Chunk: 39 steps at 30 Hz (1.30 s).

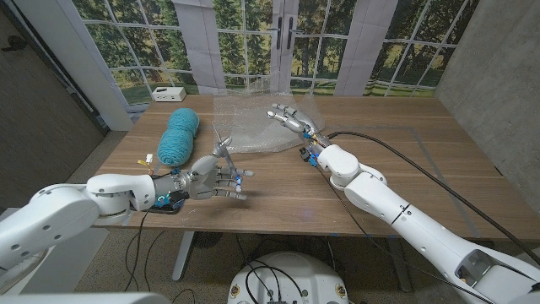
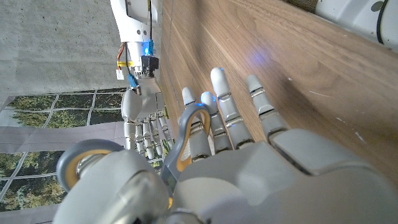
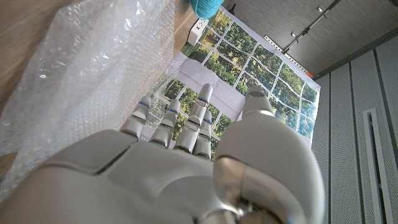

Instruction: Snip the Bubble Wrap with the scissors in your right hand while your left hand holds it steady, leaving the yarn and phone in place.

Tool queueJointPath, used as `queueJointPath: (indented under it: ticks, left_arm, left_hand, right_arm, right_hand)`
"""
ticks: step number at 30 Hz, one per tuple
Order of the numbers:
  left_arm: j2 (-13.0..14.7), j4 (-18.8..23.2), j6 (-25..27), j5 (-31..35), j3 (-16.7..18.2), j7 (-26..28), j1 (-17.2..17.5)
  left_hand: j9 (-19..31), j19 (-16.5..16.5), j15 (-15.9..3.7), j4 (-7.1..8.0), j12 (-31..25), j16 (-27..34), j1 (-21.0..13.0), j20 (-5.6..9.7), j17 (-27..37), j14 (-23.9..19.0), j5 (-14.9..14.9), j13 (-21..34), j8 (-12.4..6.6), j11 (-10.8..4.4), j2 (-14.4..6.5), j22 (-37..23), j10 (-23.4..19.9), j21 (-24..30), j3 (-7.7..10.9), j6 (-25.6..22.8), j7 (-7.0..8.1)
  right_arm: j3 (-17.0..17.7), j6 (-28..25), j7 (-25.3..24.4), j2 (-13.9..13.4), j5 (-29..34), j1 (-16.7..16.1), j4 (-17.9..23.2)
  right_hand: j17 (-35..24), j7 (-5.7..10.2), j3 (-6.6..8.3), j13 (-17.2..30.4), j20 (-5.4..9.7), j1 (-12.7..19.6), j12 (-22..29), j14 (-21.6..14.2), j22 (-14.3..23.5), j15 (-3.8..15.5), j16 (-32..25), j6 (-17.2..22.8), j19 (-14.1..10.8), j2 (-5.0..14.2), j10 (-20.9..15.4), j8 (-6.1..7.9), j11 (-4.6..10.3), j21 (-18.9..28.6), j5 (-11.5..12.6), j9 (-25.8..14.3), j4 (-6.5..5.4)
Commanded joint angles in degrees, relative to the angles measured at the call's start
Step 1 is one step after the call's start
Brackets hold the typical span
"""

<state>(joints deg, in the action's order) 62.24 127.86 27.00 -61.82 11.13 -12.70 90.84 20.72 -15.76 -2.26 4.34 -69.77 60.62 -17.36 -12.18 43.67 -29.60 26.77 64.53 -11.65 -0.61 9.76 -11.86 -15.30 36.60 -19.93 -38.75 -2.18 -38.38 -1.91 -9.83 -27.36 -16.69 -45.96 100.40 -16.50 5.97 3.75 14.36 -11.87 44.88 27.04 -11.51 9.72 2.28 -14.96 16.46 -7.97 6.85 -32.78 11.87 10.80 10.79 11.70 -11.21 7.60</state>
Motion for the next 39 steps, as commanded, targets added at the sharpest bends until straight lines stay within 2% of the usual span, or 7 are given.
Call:
queueJointPath:
  ticks: [1,9,18,25,35,39]
  left_arm:
    - [-2.0,0.6,0.9,1.6,1.8,-1.1,1.8]
    - [-2.8,0.6,1.1,2.2,2.3,-2.3,2.2]
    - [-3.8,0.9,1.1,2.9,3.3,-2.8,3.4]
    - [-4.6,1.1,1.1,3.4,3.5,-3.0,3.9]
    - [-4.9,1.2,1.2,3.6,3.4,-3.1,3.6]
    - [-4.9,1.2,1.3,3.6,3.3,-3.2,3.5]
  left_hand:
    - [0.2,-0.4,-0.11,0.05,-0.2,0.3,0.2,0.11,0.0,-0.3,0.4,0.0,-0.38,-0.41,-0.4,-0.2,-0.9,-0.4,0.03,6.7,-7.15]
    - [0.1,-0.5,-0.2,0.12,-0.3,0.4,0.2,0.11,0.3,-0.2,0.5,0.0,-0.41,-0.28,-0.5,-0.3,-0.9,-0.6,0.06,6.7,-7.09]
    - [0.0,-0.6,-0.05,0.22,-0.3,0.4,0.1,0.11,0.1,-0.3,0.5,0.1,-0.35,-0.26,-0.6,-0.3,-0.9,-0.8,0.1,6.8,-7.04]
    - [-0.1,-0.7,-0.16,0.27,-0.4,0.4,0.1,0.11,0.1,-0.2,0.6,0.1,-0.33,-0.23,-0.6,-0.3,-0.9,-0.9,0.11,6.9,-7.11]
    - [-0.2,-0.9,-0.1,0.33,-0.4,0.5,0.0,0.11,0.2,-0.1,0.6,0.0,-0.26,-0.37,-0.7,-0.4,-0.9,-1.2,0.19,7.1,-6.94]
    - [-0.2,-0.9,-0.1,0.34,-0.3,0.5,-0.2,0.11,0.2,-0.1,0.7,-0.1,-0.25,-0.33,-0.8,-0.4,-0.9,-1.3,0.22,7.2,-6.87]
  right_arm:
    - [-2.3,1.2,1.1,0.4,5.8,1.8,-1.4]
    - [-3.6,2.7,1.8,0.8,9.5,2.6,-2.0]
    - [-5.2,3.5,2.4,1.7,13.5,3.8,-3.3]
    - [-6.6,3.9,0.5,1.8,19.8,4.6,-3.7]
    - [-8.4,1.7,-2.7,1.2,30.2,5.0,-2.3]
    - [-9.1,0.3,-3.4,1.2,33.7,5.2,-2.1]
  right_hand:
    - [0.3,0.63,0.51,-0.2,0.11,1.5,-0.8,0.6,0.1,8.35,0.3,-0.4,0.7,-0.23,0.2,0.13,0.84,-0.1,0.7,-0.1,0.87]
    - [1.0,0.77,1.14,-0.7,0.32,2.4,-2.8,2.0,0.1,8.33,0.9,-1.6,1.2,-0.32,1.7,-0.18,1.1,-0.2,0.9,-0.1,1.14]
    - [1.2,1.11,1.46,-1.0,0.45,2.5,-4.0,1.5,0.1,8.9,0.5,-2.8,1.4,-0.23,2.6,-0.45,1.26,-0.2,1.0,-0.1,1.04]
    - [1.3,1.1,1.64,-1.2,0.47,2.8,-4.7,2.0,0.1,8.62,0.6,-3.2,1.5,-0.38,2.9,-0.46,1.29,-0.2,1.0,-0.1,1.15]
    - [1.5,1.24,1.82,-1.3,0.53,3.1,-5.3,2.2,0.1,8.62,0.6,-3.5,0.6,-0.59,3.0,-0.37,1.33,0.2,1.0,-0.1,1.24]
    - [1.7,1.16,2.0,-1.4,0.98,3.5,-6.0,2.2,0.1,8.62,0.6,-4.0,0.0,-0.81,3.5,-0.41,1.25,0.4,1.0,-0.1,1.35]
